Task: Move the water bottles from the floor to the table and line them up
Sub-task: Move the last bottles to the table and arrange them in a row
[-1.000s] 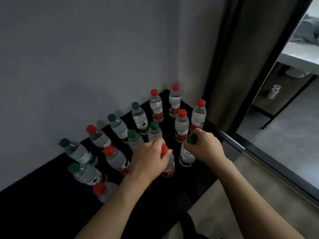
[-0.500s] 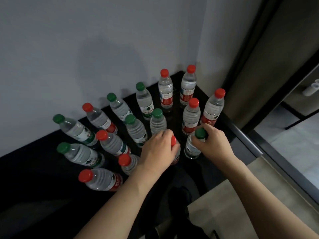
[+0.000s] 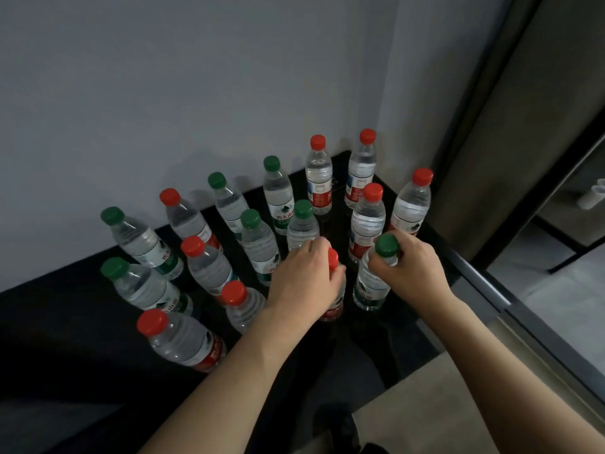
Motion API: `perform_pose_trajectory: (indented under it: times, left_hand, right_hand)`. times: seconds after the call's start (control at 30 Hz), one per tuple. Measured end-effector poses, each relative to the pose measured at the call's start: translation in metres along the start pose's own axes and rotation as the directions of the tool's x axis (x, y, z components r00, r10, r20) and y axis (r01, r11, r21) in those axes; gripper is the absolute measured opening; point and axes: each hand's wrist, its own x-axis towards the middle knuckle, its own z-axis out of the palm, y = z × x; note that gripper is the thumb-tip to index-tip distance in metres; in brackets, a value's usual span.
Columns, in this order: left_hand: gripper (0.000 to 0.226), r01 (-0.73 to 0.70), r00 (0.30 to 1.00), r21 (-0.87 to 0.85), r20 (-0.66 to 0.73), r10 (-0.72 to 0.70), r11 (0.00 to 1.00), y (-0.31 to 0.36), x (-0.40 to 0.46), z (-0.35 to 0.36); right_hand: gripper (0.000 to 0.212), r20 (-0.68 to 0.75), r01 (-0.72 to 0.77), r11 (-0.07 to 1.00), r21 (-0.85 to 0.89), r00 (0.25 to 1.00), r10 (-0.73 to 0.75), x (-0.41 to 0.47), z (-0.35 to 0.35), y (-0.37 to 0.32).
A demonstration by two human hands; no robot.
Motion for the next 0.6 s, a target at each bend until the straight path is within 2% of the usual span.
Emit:
perform_pose_trajectory:
  times: [0.23,0.37,0.47,0.6]
  left_hand:
    - [0.035,-0.029,0.994,0.06,-0.101,0.035,0.998,-0.008,0.006,0.017]
    - [0.035,0.032,0.986,0.1,-0.164,-0.016,0.994,-0.009,0.009,0.028]
    - [0.03,0.079,0.98,0.054,-0.187,-0.067,0.995,-0.006,0.006,0.034]
    - [0.027,0.167,0.973,0.028,-0.166,-0.16,0.986,-0.002,0.007,0.031]
  right_hand:
    - [0.02,-0.157,0.186,0.983,0.006,0.971,-0.182,0.005,0.015,0.011]
    - [0.025,-0.219,0.269,0.963,-0.013,0.939,-0.265,0.01,0.021,0.022]
    - [0.024,-0.184,0.284,0.957,0.05,0.945,-0.271,0.009,0.019,0.028]
    - [0.02,-0.067,0.281,0.957,0.068,0.959,-0.277,0.011,0.012,0.027]
